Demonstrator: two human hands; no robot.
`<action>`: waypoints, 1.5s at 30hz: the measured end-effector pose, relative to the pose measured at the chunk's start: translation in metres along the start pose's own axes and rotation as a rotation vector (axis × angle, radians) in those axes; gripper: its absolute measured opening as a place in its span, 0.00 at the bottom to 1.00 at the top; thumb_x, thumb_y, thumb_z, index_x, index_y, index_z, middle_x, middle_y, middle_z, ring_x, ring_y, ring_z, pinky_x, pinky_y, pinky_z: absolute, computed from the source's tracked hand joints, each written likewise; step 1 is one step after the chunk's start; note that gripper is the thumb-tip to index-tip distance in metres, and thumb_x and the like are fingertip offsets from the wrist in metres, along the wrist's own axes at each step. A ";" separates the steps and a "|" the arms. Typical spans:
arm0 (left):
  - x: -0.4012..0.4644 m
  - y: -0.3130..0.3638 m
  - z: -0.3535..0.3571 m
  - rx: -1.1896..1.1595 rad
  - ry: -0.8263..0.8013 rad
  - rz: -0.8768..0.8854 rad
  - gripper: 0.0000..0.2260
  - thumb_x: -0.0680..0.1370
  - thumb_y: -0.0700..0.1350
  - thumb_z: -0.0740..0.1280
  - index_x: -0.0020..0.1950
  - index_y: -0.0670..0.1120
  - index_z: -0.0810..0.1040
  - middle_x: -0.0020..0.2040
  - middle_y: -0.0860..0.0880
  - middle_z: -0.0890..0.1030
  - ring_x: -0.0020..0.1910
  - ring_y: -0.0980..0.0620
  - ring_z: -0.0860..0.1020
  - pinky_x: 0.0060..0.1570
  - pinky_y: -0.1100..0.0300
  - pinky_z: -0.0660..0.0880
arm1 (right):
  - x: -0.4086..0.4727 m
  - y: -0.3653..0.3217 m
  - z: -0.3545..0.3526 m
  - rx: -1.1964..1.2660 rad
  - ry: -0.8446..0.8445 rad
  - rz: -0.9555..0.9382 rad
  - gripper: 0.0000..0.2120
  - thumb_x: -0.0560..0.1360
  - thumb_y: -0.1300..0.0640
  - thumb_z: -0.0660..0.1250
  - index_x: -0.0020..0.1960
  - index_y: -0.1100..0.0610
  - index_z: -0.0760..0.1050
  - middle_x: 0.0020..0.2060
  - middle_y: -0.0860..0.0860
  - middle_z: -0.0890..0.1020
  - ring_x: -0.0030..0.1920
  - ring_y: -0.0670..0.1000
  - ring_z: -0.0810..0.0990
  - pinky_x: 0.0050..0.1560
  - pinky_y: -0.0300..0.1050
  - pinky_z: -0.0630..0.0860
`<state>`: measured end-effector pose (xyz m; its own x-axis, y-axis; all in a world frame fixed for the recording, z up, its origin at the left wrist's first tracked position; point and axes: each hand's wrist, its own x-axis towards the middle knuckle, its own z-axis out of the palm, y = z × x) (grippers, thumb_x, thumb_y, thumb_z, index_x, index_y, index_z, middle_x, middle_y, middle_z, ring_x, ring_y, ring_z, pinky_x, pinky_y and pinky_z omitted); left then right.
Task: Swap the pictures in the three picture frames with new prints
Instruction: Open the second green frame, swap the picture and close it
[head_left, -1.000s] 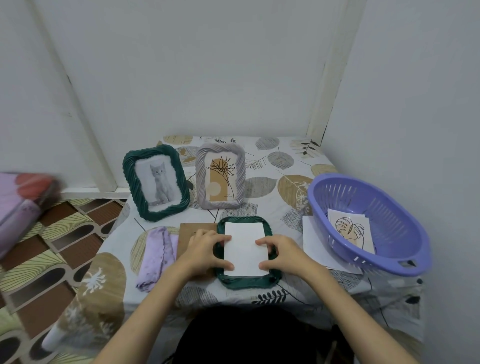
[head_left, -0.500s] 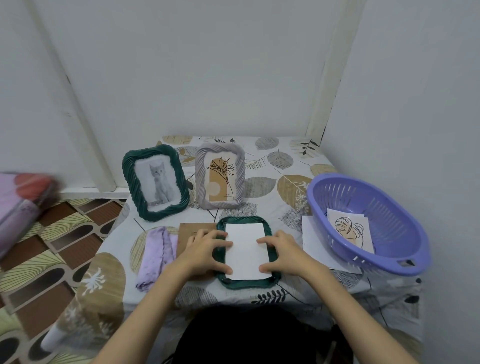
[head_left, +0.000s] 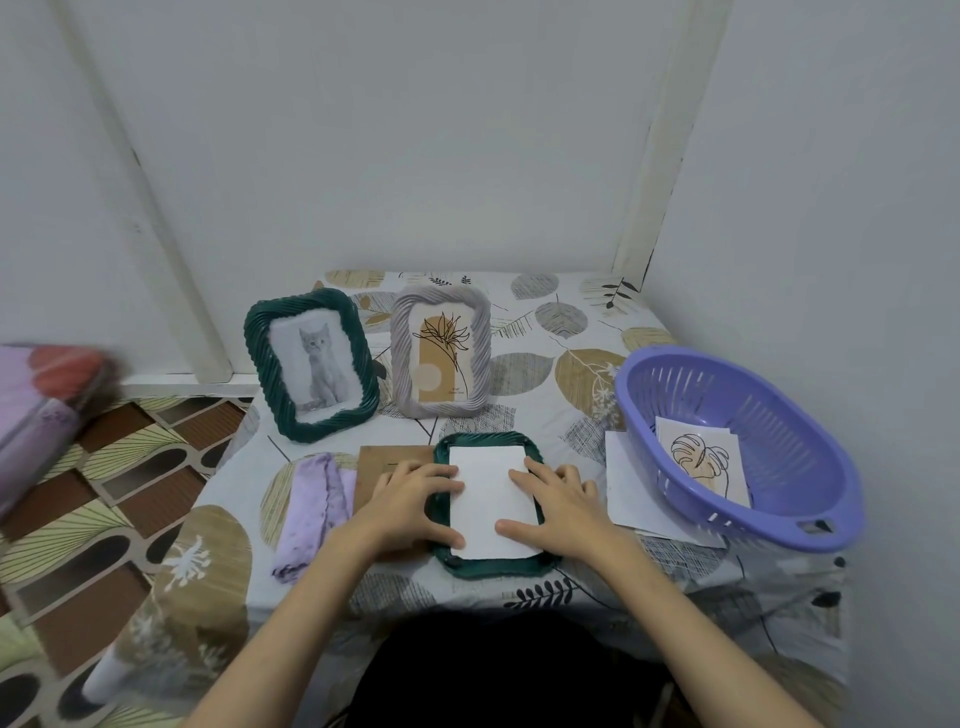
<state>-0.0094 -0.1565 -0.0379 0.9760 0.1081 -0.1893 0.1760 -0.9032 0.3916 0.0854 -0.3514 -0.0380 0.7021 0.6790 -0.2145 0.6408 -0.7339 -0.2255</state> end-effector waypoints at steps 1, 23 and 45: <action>0.000 0.000 0.000 -0.001 -0.001 -0.002 0.34 0.67 0.61 0.71 0.70 0.55 0.66 0.73 0.59 0.61 0.71 0.52 0.54 0.66 0.52 0.53 | 0.000 0.000 0.000 0.000 0.000 0.001 0.35 0.72 0.33 0.58 0.74 0.45 0.54 0.75 0.45 0.51 0.70 0.55 0.55 0.66 0.56 0.57; -0.006 -0.034 -0.003 0.046 0.357 -0.506 0.39 0.66 0.68 0.67 0.67 0.45 0.64 0.65 0.42 0.71 0.67 0.42 0.65 0.66 0.48 0.59 | -0.004 0.005 0.010 0.044 0.044 0.030 0.35 0.71 0.32 0.58 0.73 0.44 0.54 0.76 0.49 0.48 0.71 0.56 0.52 0.66 0.56 0.56; -0.016 -0.010 -0.046 -1.080 0.598 -0.251 0.29 0.66 0.40 0.76 0.65 0.48 0.73 0.60 0.47 0.74 0.54 0.45 0.78 0.53 0.50 0.77 | -0.010 0.006 0.010 0.136 0.064 0.027 0.32 0.73 0.34 0.58 0.73 0.42 0.55 0.76 0.46 0.48 0.71 0.55 0.53 0.67 0.54 0.55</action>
<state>-0.0211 -0.1306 0.0025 0.7563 0.6531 -0.0388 0.1042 -0.0616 0.9926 0.0790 -0.3628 -0.0469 0.7394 0.6534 -0.1624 0.5766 -0.7391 -0.3483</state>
